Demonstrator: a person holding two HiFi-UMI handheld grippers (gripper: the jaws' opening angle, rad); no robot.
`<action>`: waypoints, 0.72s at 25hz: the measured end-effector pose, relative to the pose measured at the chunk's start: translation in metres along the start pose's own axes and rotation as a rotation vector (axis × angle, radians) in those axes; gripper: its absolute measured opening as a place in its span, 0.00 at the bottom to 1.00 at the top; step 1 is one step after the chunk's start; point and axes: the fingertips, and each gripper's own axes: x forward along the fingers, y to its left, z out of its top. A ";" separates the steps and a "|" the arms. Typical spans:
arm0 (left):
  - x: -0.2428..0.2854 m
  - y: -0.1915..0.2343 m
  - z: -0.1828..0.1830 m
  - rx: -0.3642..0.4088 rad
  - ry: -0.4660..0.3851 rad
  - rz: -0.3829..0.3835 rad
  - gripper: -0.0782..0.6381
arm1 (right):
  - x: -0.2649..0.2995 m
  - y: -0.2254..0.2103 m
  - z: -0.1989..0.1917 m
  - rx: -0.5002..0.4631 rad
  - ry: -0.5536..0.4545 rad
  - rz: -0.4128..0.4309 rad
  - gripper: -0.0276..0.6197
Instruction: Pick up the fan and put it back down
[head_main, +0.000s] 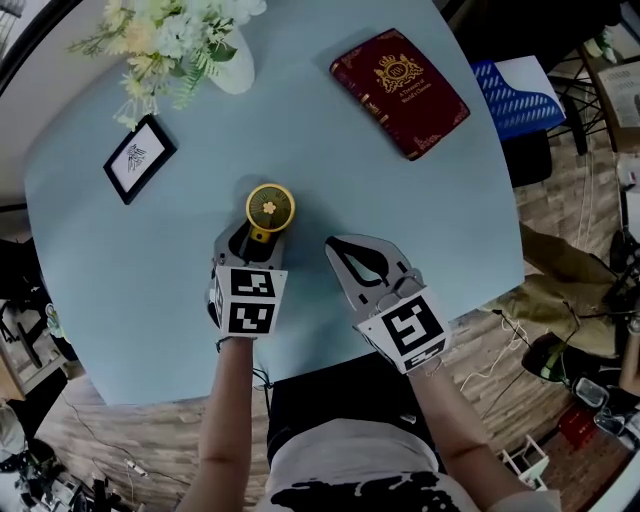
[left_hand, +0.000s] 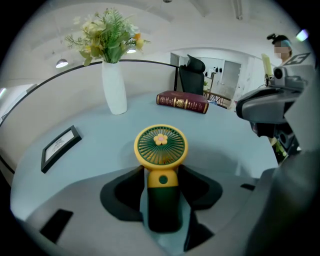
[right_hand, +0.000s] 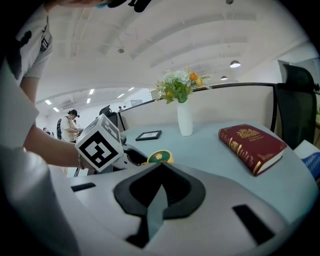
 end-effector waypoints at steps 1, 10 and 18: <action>0.000 0.000 0.001 0.006 0.004 -0.001 0.42 | -0.001 -0.001 0.002 0.001 -0.007 -0.005 0.05; -0.041 -0.008 0.034 -0.036 -0.077 -0.043 0.42 | -0.029 -0.012 0.028 -0.022 -0.062 -0.066 0.05; -0.099 -0.015 0.084 -0.011 -0.206 -0.013 0.42 | -0.056 -0.012 0.062 -0.080 -0.113 -0.068 0.05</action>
